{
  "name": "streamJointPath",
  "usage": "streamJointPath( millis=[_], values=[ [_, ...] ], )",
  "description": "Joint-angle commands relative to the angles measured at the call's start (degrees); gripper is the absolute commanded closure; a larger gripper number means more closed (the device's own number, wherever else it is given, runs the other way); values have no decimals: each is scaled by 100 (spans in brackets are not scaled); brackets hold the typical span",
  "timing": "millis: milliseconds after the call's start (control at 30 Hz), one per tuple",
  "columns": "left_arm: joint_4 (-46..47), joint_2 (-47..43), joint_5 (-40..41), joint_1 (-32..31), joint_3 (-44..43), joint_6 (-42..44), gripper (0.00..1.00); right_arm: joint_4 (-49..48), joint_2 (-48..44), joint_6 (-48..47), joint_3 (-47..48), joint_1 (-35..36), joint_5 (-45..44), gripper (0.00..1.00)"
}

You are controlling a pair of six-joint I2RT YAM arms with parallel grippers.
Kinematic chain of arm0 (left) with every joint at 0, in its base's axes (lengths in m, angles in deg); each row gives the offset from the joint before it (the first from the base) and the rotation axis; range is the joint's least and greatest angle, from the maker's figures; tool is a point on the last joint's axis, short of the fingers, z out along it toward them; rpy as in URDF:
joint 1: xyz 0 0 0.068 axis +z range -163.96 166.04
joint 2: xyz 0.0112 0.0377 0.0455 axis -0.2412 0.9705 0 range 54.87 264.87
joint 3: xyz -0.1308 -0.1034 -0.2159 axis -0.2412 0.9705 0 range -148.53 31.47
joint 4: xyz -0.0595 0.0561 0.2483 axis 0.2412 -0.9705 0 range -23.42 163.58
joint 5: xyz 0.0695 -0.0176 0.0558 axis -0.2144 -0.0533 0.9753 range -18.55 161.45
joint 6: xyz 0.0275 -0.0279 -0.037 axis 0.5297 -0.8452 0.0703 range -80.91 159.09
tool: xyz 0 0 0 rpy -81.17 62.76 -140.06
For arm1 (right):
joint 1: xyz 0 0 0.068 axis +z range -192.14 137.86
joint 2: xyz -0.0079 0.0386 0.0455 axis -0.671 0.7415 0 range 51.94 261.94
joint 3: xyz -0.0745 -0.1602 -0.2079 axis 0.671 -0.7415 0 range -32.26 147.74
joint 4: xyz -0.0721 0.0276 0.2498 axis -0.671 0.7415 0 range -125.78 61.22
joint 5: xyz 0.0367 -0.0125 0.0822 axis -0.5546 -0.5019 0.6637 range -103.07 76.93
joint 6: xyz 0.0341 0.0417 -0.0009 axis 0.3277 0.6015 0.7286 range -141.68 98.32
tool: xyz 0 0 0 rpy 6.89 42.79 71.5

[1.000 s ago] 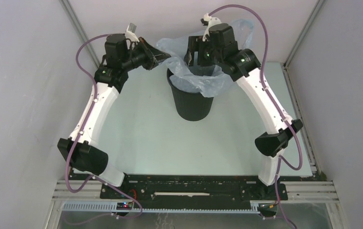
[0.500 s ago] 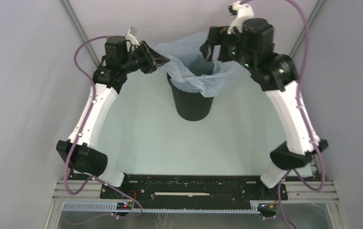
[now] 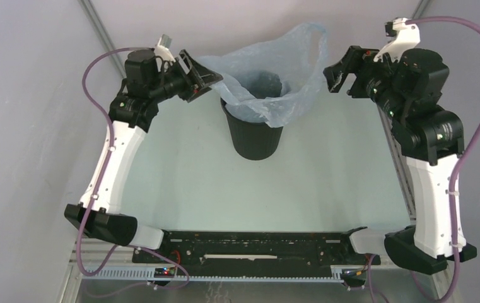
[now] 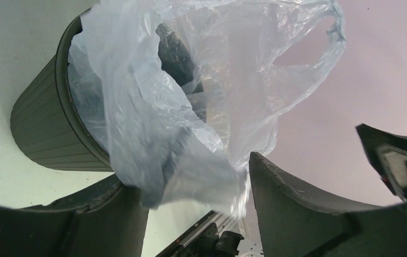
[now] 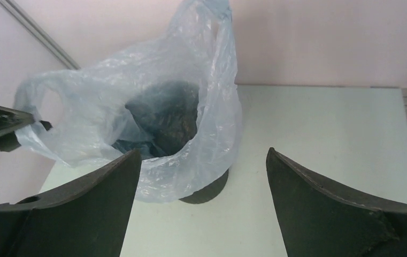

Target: Put the trash bags into the trash bin

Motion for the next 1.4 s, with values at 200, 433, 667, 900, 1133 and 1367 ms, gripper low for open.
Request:
streamJointPath(
  millis=[200, 433, 667, 900, 1133, 1367],
  values=[
    [-345, -376, 243, -38, 69, 156, 26, -694, 722, 388, -534, -646, 1700, 4],
    [-23, -299, 213, -86, 167, -99, 44, -2015, 359, 1782, -2226, -773, 2227, 4],
    [65, -97, 166, -81, -31, -204, 71, -3118, 541, 2616, -2999, -541, 2563, 7],
    [10, -68, 270, 1, -198, -110, 83, -3716, 1102, 3426, -2720, 152, 2674, 23],
    [11, 70, 245, 154, -351, -112, 83, -4172, 1601, 4312, -2844, 790, 2552, 25],
    [50, 297, 218, 161, -538, -52, 84, -2909, 1376, 2966, -2565, 475, 1994, 16]
  ],
)
